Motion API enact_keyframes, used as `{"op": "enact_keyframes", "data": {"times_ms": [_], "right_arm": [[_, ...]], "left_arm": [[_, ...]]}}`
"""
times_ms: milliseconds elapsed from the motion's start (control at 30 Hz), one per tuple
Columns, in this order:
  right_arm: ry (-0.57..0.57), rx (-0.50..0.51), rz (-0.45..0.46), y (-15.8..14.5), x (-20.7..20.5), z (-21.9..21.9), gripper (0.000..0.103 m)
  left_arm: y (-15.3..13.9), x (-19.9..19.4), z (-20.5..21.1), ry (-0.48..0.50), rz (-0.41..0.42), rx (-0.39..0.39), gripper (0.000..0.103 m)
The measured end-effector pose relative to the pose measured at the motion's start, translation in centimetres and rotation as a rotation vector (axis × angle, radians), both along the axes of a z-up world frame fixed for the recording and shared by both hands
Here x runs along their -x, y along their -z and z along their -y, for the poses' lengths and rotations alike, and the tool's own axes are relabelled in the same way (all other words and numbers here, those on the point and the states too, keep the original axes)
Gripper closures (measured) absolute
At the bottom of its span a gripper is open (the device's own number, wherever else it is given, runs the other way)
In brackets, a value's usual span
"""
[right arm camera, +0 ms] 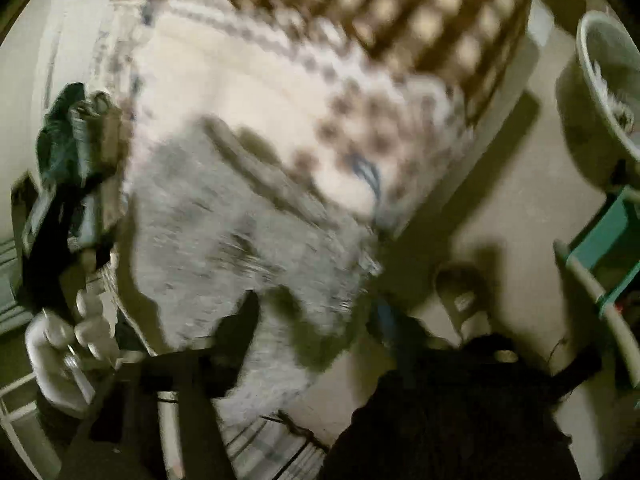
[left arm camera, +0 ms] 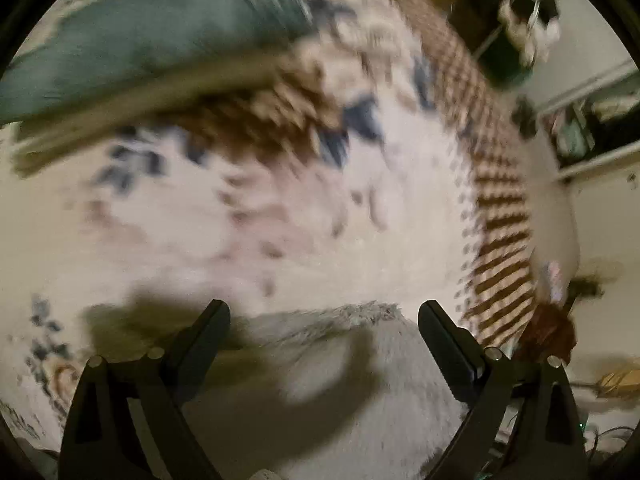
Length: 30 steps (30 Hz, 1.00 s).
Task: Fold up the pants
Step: 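Release the fleece with the right gripper and smooth it with the left gripper, then grasp the grey fleece edge with both grippers and lift it up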
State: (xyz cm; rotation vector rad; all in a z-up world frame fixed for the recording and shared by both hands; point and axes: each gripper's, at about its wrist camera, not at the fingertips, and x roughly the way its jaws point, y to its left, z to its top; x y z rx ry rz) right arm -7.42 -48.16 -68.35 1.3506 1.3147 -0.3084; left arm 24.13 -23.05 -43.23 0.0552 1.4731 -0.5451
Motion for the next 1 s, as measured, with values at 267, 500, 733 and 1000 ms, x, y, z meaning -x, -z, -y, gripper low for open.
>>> {"op": "enact_keyframes", "data": {"times_ms": [267,500,733,1000], "right_arm": [[-0.131,0.109,0.148,-1.9,-8.4,2.9,0.025],[-0.268,0.073,0.098,2.6,-15.4,2.3,0.062],[-0.297,0.283,0.174,-1.8,-16.2,2.1,0.076],[-0.353,0.226,0.078,1.6,-18.9,2.1,0.059]], "left_arm": [[-1.2,1.2,-13.1,-0.251,0.008,-0.011,0.006],[4.8,1.7,-14.8,-0.334,-0.087,0.008,0.008],[7.8,-0.4,-15.8,-0.378,-0.128,0.015,0.010],[7.0,-0.5,-15.6,-0.355,-0.129,0.021,0.009]]}}
